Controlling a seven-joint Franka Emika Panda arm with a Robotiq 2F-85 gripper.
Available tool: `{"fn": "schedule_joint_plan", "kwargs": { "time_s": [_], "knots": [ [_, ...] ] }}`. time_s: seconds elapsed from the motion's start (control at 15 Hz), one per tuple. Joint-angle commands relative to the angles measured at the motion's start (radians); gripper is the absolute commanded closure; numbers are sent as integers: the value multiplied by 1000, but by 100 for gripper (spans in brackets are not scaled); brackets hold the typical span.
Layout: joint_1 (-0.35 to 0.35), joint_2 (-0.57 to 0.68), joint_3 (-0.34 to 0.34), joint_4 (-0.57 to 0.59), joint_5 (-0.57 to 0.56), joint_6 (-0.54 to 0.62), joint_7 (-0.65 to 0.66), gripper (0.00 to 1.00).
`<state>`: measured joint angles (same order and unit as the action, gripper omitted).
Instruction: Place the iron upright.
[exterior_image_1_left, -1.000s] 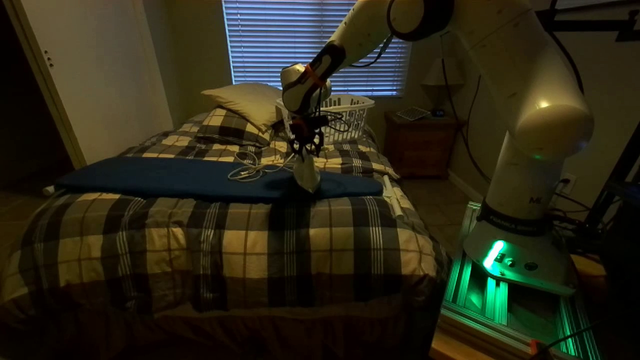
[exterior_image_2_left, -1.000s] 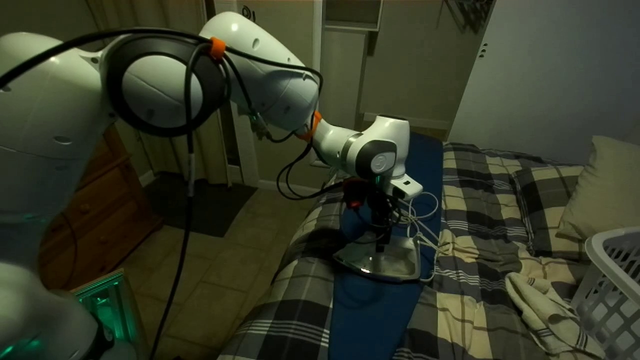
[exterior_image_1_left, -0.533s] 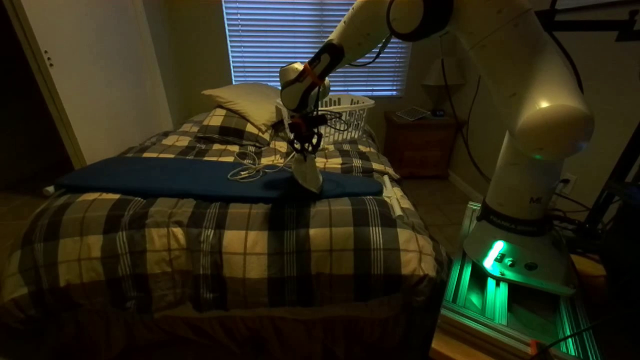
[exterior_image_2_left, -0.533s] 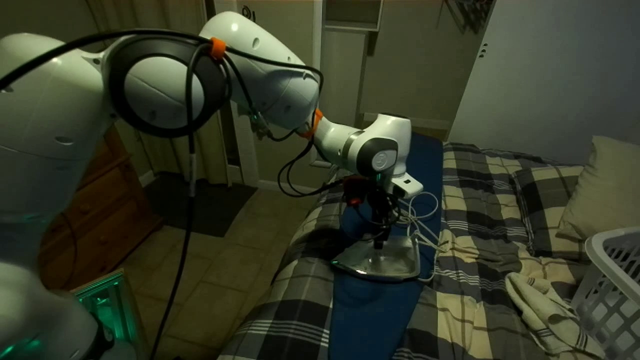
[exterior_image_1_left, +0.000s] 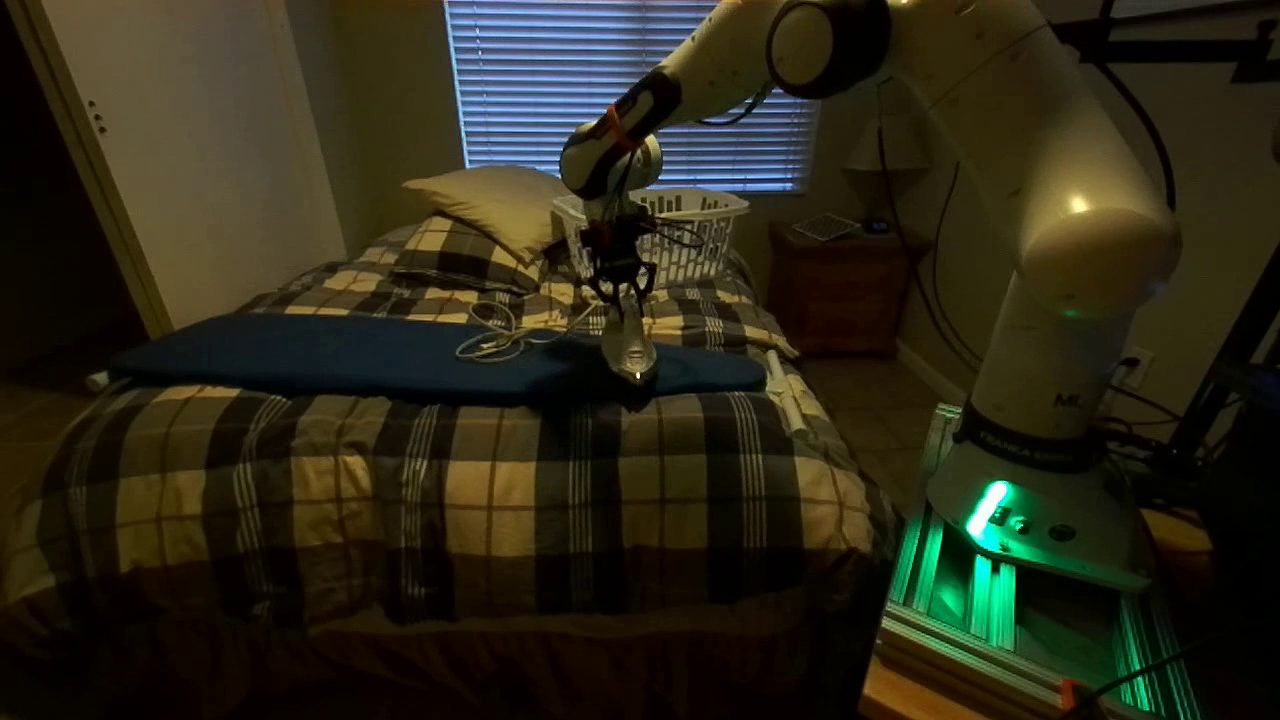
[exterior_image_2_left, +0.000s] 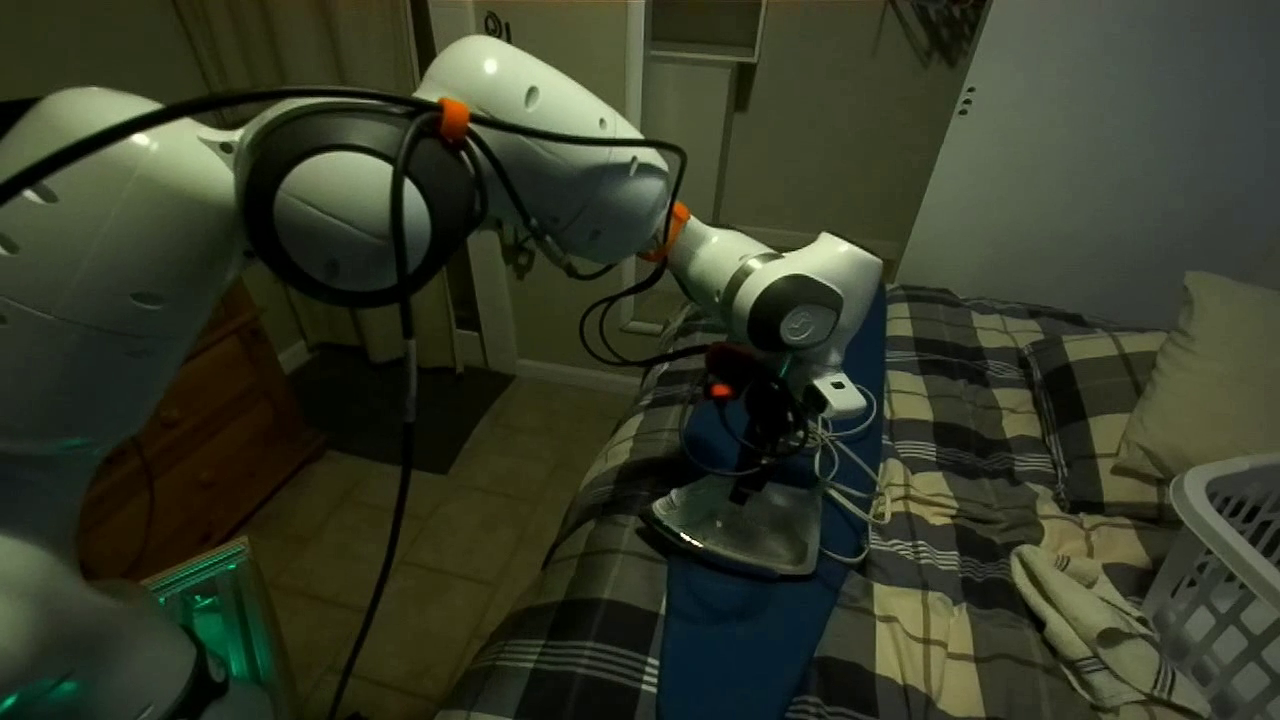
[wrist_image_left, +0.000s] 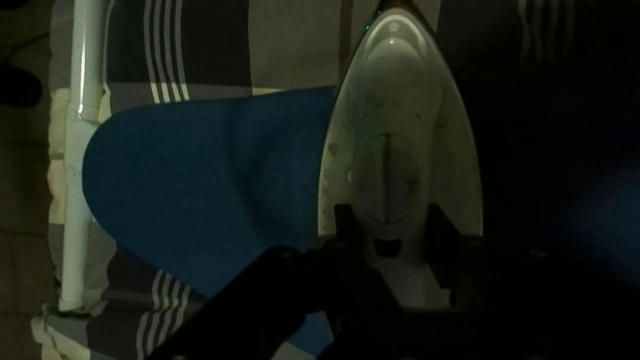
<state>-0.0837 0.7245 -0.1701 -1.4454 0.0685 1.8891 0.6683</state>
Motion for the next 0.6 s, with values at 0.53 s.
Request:
{"fn": "schedule_joint_plan", "kwargs": {
  "time_s": [0.53],
  "knots": [
    [-145,129,26,287,232,-310,56,88]
  ]
}}
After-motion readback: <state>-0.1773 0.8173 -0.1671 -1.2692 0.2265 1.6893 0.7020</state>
